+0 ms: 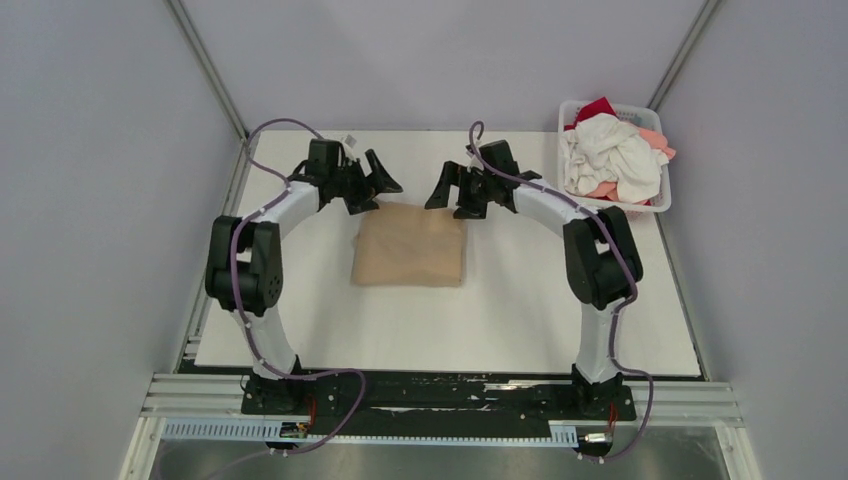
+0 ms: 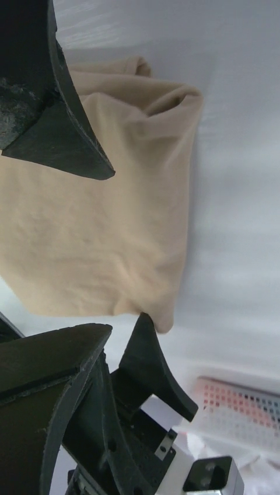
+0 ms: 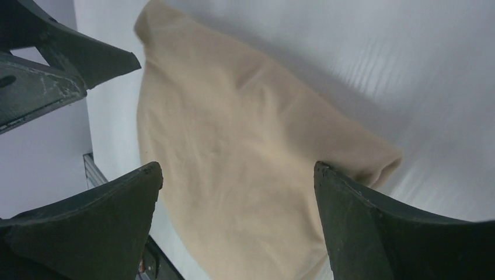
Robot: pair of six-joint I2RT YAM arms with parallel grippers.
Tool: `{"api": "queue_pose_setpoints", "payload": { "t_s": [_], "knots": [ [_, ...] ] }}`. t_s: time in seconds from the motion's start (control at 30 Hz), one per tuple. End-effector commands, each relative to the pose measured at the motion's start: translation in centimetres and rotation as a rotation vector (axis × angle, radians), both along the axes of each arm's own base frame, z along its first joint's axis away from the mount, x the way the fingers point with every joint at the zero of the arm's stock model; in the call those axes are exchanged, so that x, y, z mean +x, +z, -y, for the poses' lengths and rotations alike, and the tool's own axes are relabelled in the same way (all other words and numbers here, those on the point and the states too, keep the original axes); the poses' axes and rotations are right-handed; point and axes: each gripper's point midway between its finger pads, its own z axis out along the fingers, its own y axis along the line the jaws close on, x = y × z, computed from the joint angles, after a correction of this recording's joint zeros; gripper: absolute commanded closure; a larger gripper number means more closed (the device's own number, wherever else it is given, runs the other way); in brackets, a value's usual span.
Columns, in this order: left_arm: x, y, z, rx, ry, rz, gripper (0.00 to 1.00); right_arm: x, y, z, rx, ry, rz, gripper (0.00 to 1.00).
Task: Fold and stack the t-shirts
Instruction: Smooth out wrinkles on the folded tshirt
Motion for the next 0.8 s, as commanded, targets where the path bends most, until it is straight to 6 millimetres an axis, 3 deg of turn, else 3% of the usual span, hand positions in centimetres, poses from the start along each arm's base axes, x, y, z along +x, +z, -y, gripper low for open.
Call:
{"api": "queue_pose_setpoints", "payload": {
  "t_s": [0.0,0.03,0.07,0.1,0.23,0.3,0.43,0.53,0.6,0.63,0.67,0.7,0.73,0.77],
  "knots": [
    [3.1,-3.2,-0.8,0.081,0.026,-0.031,0.0,4.5,-2.4,-0.1,-0.014,-0.044,0.037,0.0],
    [3.0,-5.6,-1.3,0.118,0.046,-0.104,0.0,5.2,-3.5,0.1,-0.025,-0.056,0.026,0.0],
    [4.0,-5.9,-1.9,0.157,0.078,-0.103,0.0,5.7,-4.5,0.4,-0.039,-0.07,0.018,0.0],
    [3.7,-7.8,-2.3,0.182,0.085,-0.159,0.0,6.3,-5.0,0.6,-0.046,-0.08,0.014,0.0],
    [4.1,-9.1,-3.5,0.205,0.121,-0.2,0.0,6.6,-6.4,1.2,-0.063,-0.083,-0.007,0.0],
    [4.3,-7.9,-3.7,0.207,0.128,-0.175,0.0,6.4,-5.1,1.2,-0.067,-0.067,0.017,0.0],
    [4.4,-1.4,-3.7,0.186,0.135,-0.039,0.0,5.7,0.8,1.1,-0.032,-0.041,0.117,0.0],
    [2.6,4.5,-3.2,0.169,0.139,0.091,0.0,2.6,5.0,0.2,0.032,0.017,0.173,0.0],
    [0.6,6.7,-2.5,0.148,0.135,0.152,0.0,-0.3,6.9,-0.8,0.107,0.064,0.205,0.0],
    [-0.7,5.5,-2.3,0.141,0.131,0.124,0.0,-1.8,8.3,-1.4,0.148,0.085,0.223,0.0],
    [-1.6,7.1,-1.5,0.113,0.117,0.175,0.0,-3.2,8.5,-2.1,0.178,0.111,0.228,0.0],
    [-3.1,5.7,-0.8,0.085,0.094,0.129,0.0,-4.7,8.5,-2.8,0.206,0.136,0.22,0.0],
    [-3.9,6.2,0.0,0.053,0.071,0.149,0.0,-6.1,8.3,-3.7,0.233,0.162,0.209,0.0],
    [-5.3,4.8,0.7,0.018,0.044,0.098,0.0,-7.5,7.7,-4.5,0.26,0.189,0.191,0.0]
  ]
}}
